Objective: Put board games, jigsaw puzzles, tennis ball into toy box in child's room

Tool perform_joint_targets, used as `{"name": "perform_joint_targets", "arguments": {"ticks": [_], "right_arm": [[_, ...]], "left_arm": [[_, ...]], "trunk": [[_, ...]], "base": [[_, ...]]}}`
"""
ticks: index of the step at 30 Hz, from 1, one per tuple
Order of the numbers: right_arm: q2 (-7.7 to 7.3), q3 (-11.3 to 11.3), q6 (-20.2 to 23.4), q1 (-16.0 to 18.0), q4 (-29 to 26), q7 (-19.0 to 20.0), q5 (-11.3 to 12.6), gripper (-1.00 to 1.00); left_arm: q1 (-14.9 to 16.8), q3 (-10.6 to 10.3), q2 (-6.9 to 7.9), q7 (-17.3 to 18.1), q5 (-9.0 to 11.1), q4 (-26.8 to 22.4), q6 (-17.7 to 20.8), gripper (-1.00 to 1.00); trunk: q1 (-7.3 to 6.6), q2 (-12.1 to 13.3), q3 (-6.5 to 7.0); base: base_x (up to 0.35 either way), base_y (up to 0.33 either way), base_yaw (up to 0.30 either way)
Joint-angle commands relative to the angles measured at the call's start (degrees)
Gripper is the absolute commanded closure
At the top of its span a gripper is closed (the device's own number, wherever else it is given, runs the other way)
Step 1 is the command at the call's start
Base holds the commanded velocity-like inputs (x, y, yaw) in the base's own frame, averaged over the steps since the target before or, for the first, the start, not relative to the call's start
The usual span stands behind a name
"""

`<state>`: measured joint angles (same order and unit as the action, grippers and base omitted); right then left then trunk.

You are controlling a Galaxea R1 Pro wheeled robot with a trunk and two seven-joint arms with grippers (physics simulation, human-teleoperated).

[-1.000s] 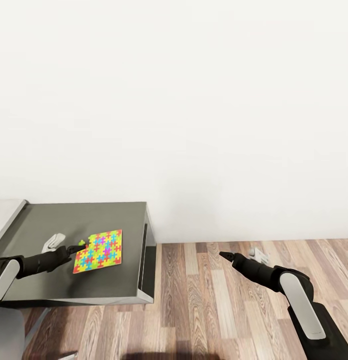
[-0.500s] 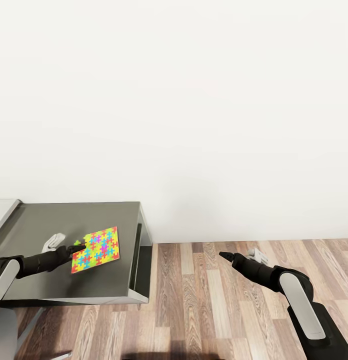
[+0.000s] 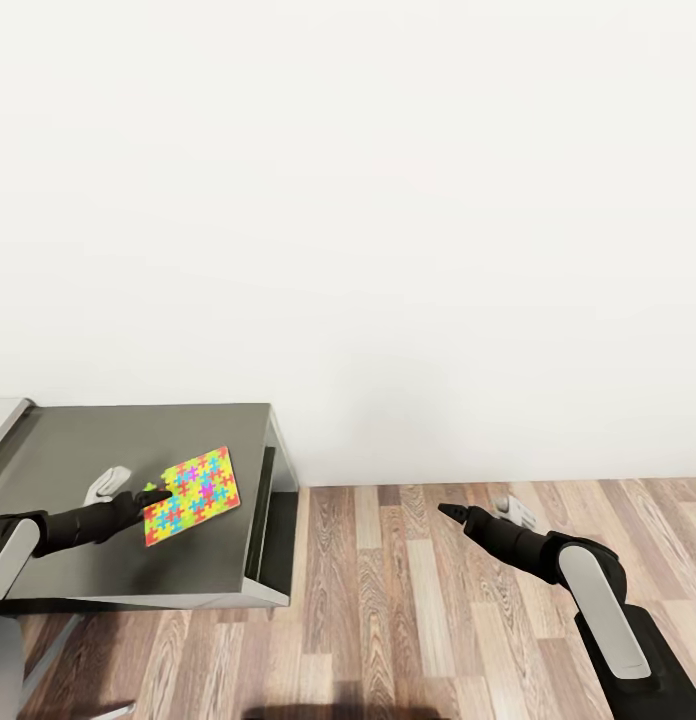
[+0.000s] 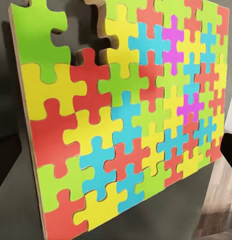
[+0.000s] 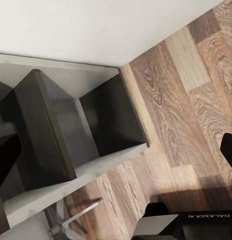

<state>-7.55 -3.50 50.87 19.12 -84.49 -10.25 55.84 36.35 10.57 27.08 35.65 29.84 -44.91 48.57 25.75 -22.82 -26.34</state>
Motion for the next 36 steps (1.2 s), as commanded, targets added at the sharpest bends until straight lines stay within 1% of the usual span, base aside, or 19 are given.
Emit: {"name": "perform_joint_targets", "arguments": {"ticks": [1,7,15,31,36], "right_arm": [[-0.01,0.0,0.2,0.0,-0.1,-0.6,0.6,-1.00],[-0.01,-0.1,0.2,0.0,-0.1,-0.6,0.6,-1.00],[-0.01,-0.1,0.2,0.0,-0.1,-0.6,0.6,-1.00],[0.00,0.0,0.2,0.0,-0.1,-0.6,0.6,-1.00],[0.04,-0.1,0.2,0.0,-0.1,-0.6,0.6,-1.00]], "left_arm": [[0.0,0.1,-0.01,0.2,0.0,0.0,0.3,-1.00],[0.0,0.1,-0.01,0.2,0.0,0.0,0.3,-1.00],[0.0,0.1,-0.01,0.3,0.0,0.0,0.3,-1.00],[0.0,0.1,-0.01,0.4,0.0,0.0,0.3,-1.00],[0.0,0.1,-0.01,0.4,0.0,0.0,0.3,-1.00]], "trunk": [[0.03,-0.1,-0.08],[0.03,-0.1,-0.07],[0.03,-0.1,0.24],[0.03,-0.1,0.28],[0.03,-0.1,0.51]], "base": [[0.000,-0.002,0.000],[0.000,0.000,-0.007],[0.000,0.000,-0.124],[0.000,0.000,-0.007],[0.000,0.000,-0.122]]}}
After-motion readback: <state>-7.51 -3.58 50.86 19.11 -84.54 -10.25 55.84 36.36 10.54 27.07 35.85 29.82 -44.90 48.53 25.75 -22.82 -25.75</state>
